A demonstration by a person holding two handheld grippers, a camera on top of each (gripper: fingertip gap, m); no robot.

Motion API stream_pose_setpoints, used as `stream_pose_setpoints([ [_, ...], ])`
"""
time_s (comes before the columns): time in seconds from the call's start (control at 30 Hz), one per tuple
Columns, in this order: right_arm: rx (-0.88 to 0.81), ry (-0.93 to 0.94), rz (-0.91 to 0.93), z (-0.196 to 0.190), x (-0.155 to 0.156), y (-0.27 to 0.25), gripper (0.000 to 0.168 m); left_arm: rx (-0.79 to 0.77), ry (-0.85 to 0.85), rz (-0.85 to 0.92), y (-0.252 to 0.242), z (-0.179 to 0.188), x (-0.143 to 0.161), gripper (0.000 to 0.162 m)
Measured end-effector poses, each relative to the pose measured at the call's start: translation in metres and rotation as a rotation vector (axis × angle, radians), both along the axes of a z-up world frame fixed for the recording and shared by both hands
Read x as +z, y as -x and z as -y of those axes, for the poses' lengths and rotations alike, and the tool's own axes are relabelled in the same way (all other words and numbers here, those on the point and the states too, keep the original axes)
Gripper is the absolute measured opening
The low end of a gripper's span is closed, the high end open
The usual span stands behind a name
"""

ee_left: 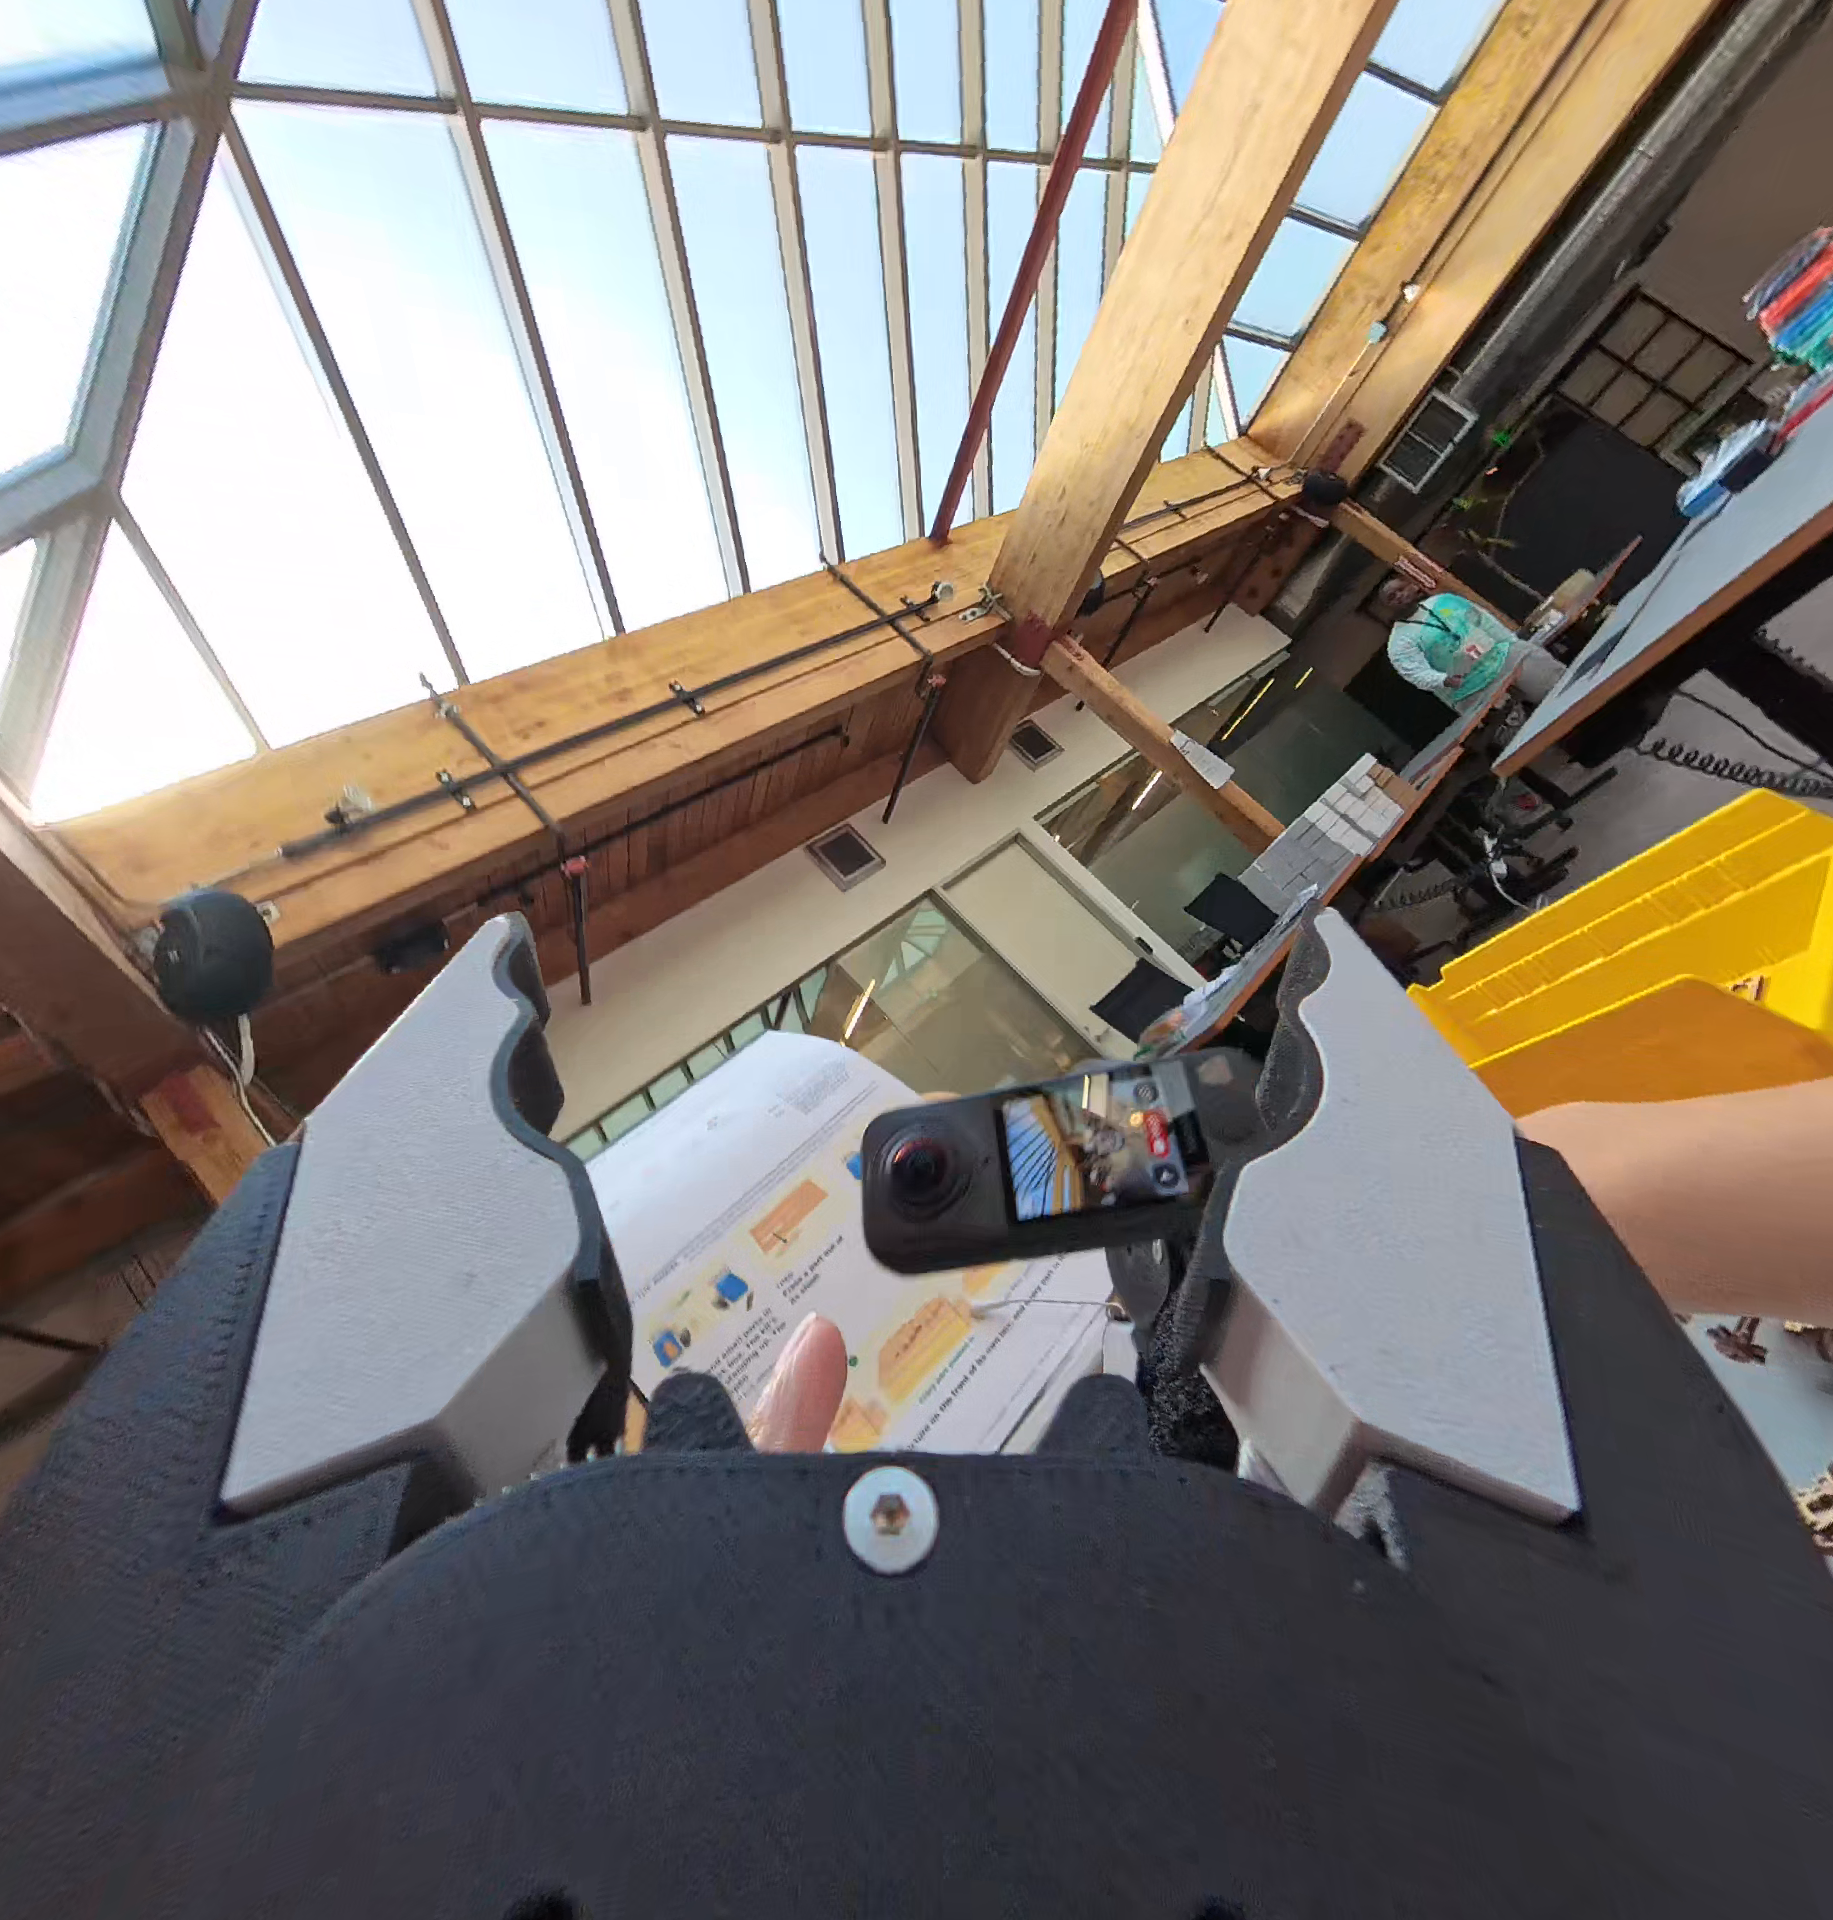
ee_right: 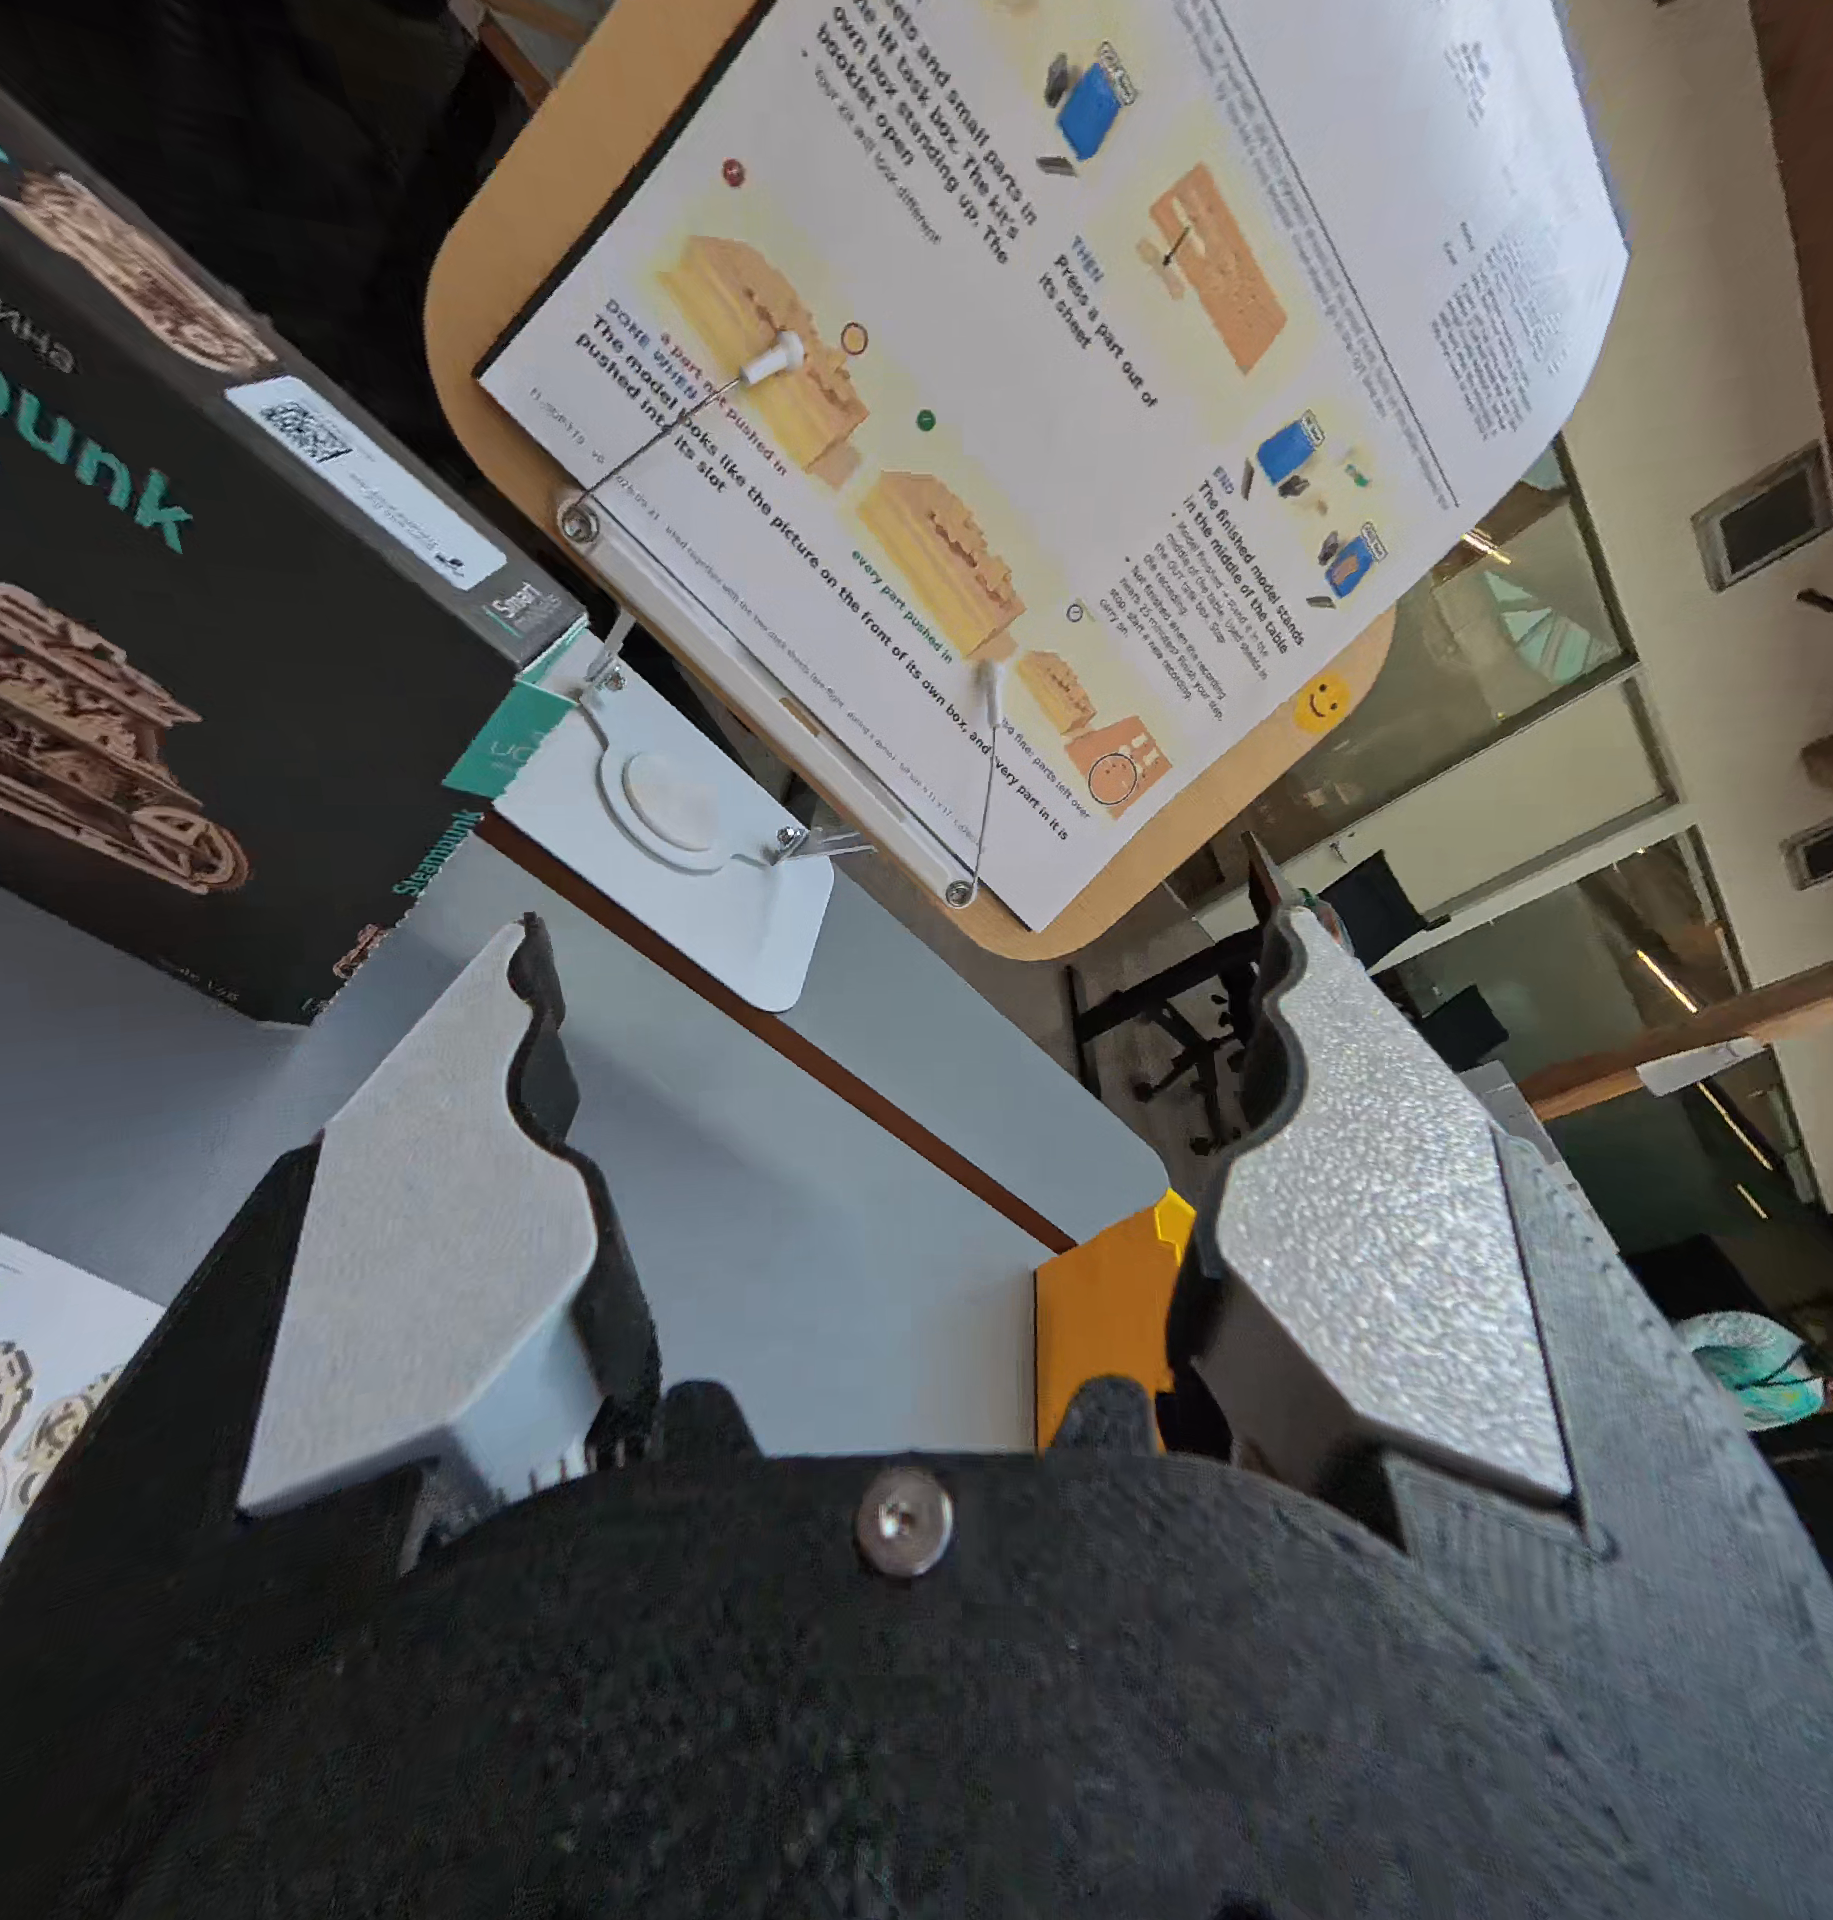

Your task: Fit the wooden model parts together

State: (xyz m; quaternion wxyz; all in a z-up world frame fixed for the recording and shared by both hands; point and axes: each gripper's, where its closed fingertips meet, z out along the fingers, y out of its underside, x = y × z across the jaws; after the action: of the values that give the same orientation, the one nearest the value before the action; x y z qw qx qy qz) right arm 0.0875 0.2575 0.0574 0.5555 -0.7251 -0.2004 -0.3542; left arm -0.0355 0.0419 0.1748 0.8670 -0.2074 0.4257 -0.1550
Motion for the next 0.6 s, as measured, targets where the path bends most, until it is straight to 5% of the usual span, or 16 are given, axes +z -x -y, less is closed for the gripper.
stream_pose_setpoints([
  [0.13, 0.041, 0.103, 0.086, -0.001, -0.027, 0.035, 0.133, 0.024, -0.18, -0.093, -0.026, 0.04, -0.023, 0.134],
  [0.6, 0.113, 0.218, 0.155, 0.005, -0.059, 0.075, 0.132, -0.045, -0.012, -0.245, -0.057, 0.018, -0.065, 0.133],
])
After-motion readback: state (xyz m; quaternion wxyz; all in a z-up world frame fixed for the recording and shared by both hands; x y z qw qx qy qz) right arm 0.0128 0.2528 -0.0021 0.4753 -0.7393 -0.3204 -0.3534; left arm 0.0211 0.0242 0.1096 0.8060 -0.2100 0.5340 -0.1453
